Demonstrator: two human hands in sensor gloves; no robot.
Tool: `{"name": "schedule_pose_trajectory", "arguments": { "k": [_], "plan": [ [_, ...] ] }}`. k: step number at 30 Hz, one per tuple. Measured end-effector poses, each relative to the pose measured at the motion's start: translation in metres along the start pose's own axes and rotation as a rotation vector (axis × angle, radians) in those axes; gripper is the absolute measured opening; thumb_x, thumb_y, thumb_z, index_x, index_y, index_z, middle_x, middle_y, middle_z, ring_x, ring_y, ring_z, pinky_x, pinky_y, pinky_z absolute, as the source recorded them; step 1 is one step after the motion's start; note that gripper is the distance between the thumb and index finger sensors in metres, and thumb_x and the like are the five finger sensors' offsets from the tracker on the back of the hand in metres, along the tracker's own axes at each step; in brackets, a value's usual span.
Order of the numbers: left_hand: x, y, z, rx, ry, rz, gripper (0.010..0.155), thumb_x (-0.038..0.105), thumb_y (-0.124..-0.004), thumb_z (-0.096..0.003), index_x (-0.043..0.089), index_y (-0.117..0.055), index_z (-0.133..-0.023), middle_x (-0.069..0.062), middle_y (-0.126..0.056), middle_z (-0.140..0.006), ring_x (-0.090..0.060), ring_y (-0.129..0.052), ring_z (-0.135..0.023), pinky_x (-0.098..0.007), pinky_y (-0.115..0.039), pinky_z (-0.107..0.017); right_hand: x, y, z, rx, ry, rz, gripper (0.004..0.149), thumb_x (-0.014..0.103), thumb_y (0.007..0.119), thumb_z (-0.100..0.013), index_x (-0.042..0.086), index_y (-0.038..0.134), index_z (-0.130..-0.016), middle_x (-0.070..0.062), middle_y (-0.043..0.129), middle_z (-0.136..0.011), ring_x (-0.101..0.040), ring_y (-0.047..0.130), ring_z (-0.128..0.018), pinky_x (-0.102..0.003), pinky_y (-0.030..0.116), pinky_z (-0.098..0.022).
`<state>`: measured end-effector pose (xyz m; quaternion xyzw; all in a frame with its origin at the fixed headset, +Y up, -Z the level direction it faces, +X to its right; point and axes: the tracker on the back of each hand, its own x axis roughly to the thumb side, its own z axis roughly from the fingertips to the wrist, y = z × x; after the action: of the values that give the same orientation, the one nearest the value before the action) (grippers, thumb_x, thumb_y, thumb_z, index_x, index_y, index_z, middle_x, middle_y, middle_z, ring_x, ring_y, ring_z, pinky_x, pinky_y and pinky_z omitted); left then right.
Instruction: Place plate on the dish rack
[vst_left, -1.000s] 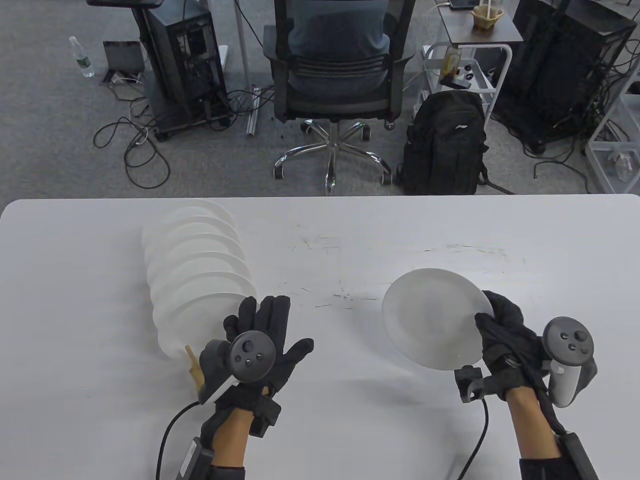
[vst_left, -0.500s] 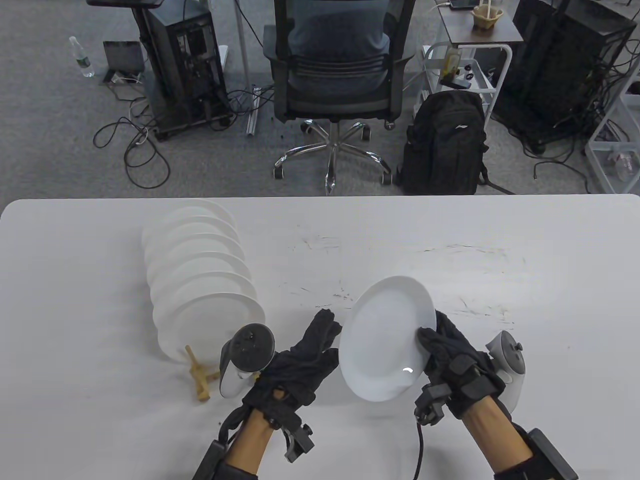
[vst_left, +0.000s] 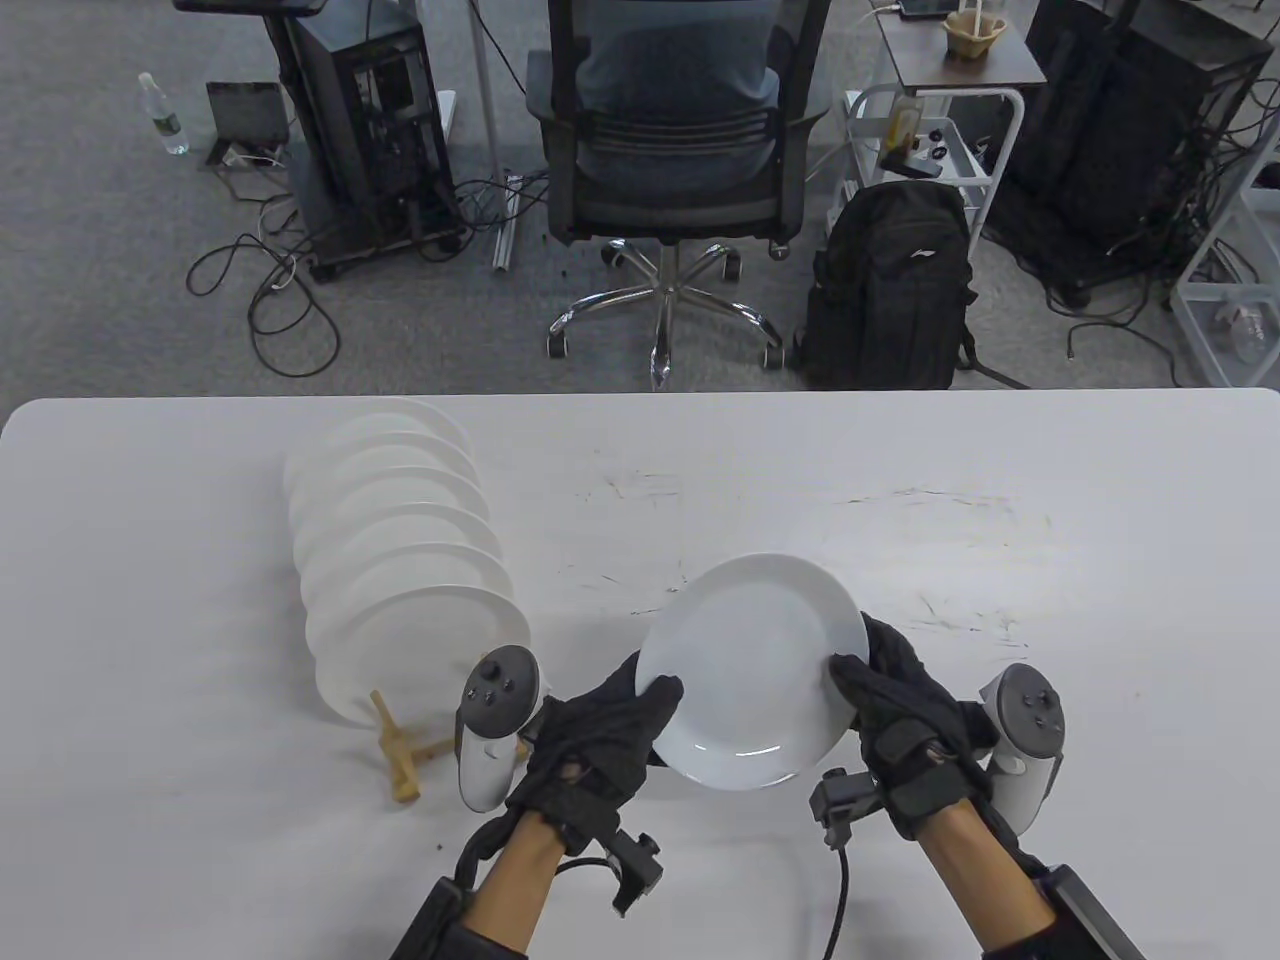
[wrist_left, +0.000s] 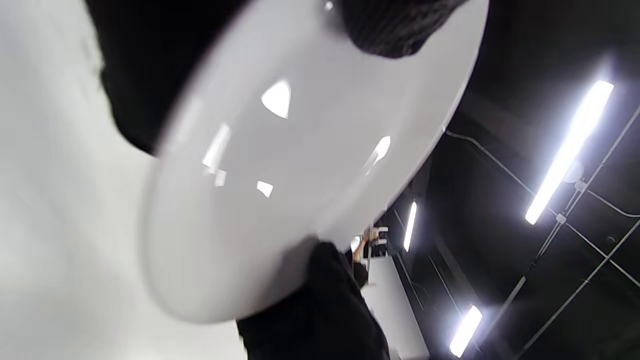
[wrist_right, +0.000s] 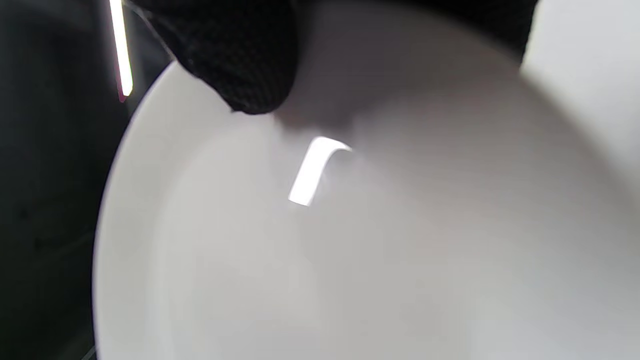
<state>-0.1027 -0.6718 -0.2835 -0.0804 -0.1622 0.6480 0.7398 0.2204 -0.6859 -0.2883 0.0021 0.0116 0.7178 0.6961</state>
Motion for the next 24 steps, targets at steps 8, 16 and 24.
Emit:
{"name": "schedule_pose_trajectory", "arguments": {
  "k": [8,16,24],
  "plan": [
    [0.092,0.052,0.015,0.254,-0.166,-0.715,0.047,0.025,-0.078,-0.0514,0.025,-0.082,-0.098,-0.012,-0.096,-0.089,-0.041,-0.105,-0.071,-0.056,-0.088,-0.052,0.019,-0.006,-0.001,0.012,-0.164,0.604,0.062,0.035,0.081,-0.048,0.016,0.063,-0.104,-0.017,0.058,-0.107,-0.053,0.066,-0.091,-0.069,0.057,-0.064],
    [0.128,0.088,0.024,0.232,-0.003,-1.259,0.045,0.025,-0.083,-0.0489,0.026,-0.087,-0.094,-0.007,-0.099,-0.085,-0.036,-0.106,-0.068,-0.05,-0.088,-0.051,0.008,-0.017,-0.014,0.137,-0.028,1.095,0.08,0.049,0.08,-0.046,0.024,0.041,-0.112,-0.017,0.028,-0.12,-0.055,0.018,-0.108,-0.078,0.022,-0.07],
    [0.076,0.116,0.028,0.192,0.198,-1.375,0.044,0.026,-0.086,-0.0473,0.025,-0.089,-0.091,-0.005,-0.102,-0.083,-0.034,-0.108,-0.065,-0.047,-0.088,-0.049,0.0,-0.031,-0.02,0.136,0.049,1.065,0.083,0.048,0.08,-0.046,0.023,0.037,-0.112,-0.017,0.023,-0.12,-0.055,0.01,-0.106,-0.078,0.015,-0.069]
  ]
}}
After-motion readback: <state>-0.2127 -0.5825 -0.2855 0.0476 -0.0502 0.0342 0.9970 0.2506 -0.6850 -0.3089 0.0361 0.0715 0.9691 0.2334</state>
